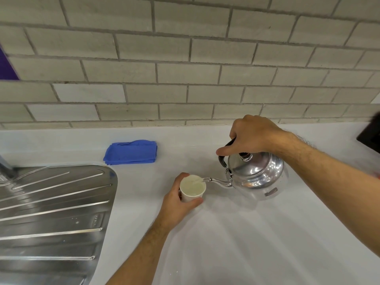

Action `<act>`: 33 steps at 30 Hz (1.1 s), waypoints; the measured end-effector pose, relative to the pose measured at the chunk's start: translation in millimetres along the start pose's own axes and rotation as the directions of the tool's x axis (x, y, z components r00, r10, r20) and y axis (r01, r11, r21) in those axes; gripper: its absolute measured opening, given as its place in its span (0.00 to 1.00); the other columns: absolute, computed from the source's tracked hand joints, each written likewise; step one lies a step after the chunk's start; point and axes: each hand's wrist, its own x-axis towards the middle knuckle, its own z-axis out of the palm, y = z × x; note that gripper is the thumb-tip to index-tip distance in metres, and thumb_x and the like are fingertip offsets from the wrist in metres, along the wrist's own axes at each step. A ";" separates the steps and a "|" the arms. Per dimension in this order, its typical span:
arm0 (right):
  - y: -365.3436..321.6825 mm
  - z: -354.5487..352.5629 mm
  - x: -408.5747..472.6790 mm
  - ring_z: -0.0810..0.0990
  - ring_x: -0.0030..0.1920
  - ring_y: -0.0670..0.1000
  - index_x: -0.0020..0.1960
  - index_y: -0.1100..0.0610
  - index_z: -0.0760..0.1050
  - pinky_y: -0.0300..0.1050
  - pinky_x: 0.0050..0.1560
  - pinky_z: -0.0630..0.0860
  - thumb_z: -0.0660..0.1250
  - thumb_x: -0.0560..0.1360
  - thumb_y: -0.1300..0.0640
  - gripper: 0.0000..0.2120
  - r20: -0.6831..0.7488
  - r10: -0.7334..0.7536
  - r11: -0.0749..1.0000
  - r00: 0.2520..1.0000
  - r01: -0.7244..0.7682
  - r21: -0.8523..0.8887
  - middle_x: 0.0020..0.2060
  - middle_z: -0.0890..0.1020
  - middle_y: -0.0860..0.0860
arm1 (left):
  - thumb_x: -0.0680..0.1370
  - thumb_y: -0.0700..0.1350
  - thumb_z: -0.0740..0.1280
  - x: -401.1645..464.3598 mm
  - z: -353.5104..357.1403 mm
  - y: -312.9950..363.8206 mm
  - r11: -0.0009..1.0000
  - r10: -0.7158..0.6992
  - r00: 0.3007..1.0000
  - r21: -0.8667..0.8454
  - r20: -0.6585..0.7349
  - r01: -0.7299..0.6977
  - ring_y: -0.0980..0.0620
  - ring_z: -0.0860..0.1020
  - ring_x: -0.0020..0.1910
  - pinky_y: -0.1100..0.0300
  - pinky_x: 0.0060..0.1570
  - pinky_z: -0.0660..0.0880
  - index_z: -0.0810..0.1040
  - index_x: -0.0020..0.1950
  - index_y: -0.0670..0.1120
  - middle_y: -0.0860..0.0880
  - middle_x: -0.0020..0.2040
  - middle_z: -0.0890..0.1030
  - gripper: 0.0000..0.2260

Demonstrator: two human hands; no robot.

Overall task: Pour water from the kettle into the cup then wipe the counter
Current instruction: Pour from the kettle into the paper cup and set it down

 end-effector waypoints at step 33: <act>77.8 64.4 32.3 0.56 0.21 0.46 0.23 0.53 0.53 0.46 0.34 0.56 0.74 0.58 0.32 0.35 0.017 0.428 0.689 0.904 -0.338 0.641 0.20 0.56 0.45 | 0.64 0.42 0.81 4.6 -8.7 -18.2 0.984 -0.170 0.981 -0.037 0.092 0.174 0.64 0.78 0.58 0.66 0.58 0.74 0.75 0.65 0.55 0.58 0.59 0.82 0.32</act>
